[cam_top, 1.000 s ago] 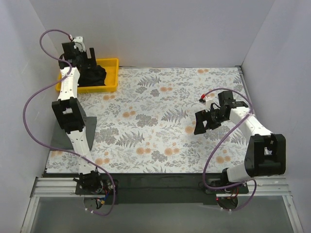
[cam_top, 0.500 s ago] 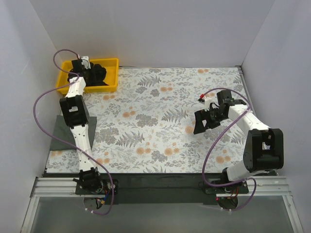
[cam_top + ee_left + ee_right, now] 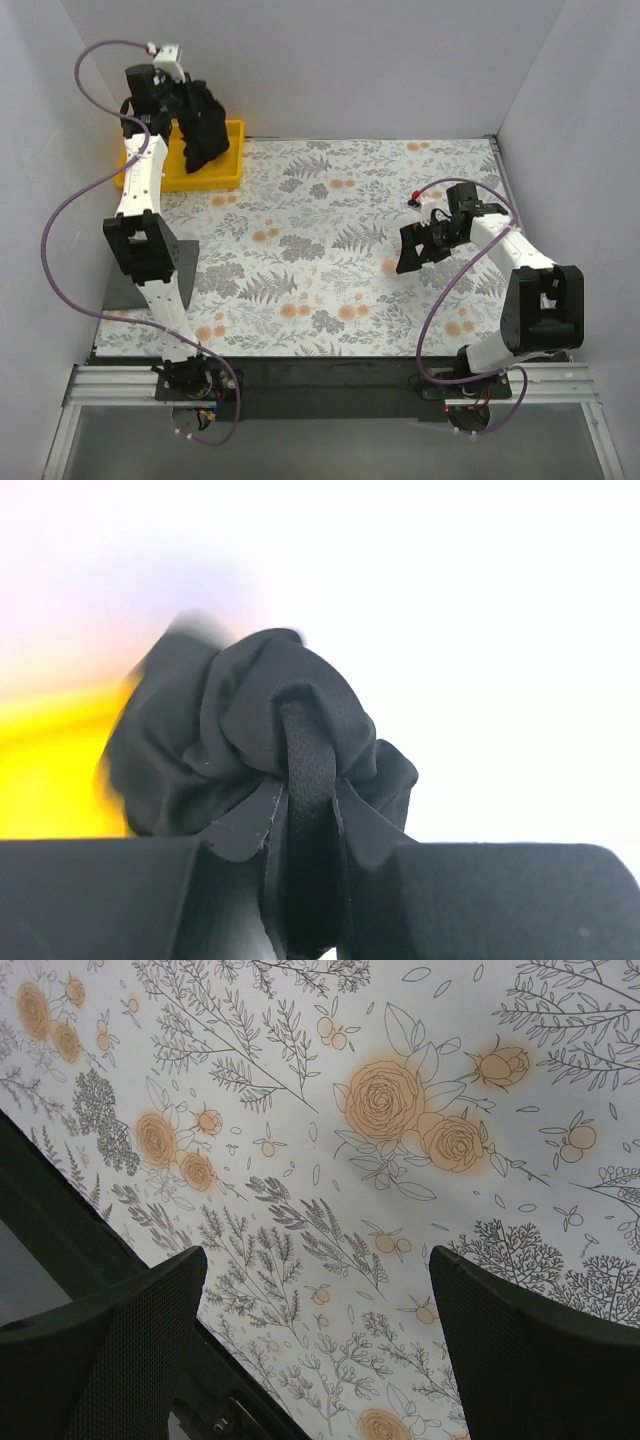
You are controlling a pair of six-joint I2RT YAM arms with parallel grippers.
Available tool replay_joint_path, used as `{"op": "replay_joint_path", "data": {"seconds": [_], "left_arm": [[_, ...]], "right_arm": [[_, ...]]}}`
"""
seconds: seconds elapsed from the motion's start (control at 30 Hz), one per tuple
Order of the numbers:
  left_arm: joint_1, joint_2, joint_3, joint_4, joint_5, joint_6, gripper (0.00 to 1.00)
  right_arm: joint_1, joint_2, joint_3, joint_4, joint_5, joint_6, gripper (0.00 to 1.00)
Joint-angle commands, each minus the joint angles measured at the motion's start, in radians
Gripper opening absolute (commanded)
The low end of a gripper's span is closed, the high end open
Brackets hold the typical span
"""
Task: Fold and stack the t-shirts
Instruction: Grab the tshirt from the pile, then move the tshirt to the center of the board
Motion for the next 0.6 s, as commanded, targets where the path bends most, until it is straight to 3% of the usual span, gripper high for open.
{"op": "replay_joint_path", "data": {"seconds": [0.0,0.03,0.27,0.33,0.43,0.47,0.5,0.57], "left_arm": [[-0.116,-0.259,-0.024,0.049,0.165,-0.035,0.0],[-0.181,-0.277,-0.02,0.046,0.174,-0.052,0.0],[-0.274,-0.331,0.046,0.105,0.302,-0.326,0.0],[-0.279,-0.351,-0.008,0.151,0.336,-0.415,0.0],[-0.277,-0.435,-0.231,0.229,0.447,-0.474,0.0],[-0.277,-0.49,-0.295,0.228,0.484,-0.466,0.09],[-0.274,-0.521,-0.451,0.193,0.498,-0.424,0.46],[-0.244,-0.596,-0.601,0.114,0.486,-0.353,0.84]], "right_arm": [[-0.006,-0.047,0.045,-0.012,-0.046,-0.032,0.98],[-0.007,-0.058,0.046,-0.018,-0.045,-0.036,0.98],[-0.027,-0.095,0.06,-0.031,-0.022,-0.047,0.98],[-0.039,-0.104,0.068,-0.037,-0.019,-0.052,0.98],[-0.072,-0.12,0.077,-0.049,-0.019,-0.069,0.98],[-0.081,-0.126,0.08,-0.053,-0.022,-0.076,0.98],[-0.095,-0.133,0.083,-0.072,-0.026,-0.087,0.98],[-0.122,-0.143,0.092,-0.095,-0.025,-0.13,0.98]]}}
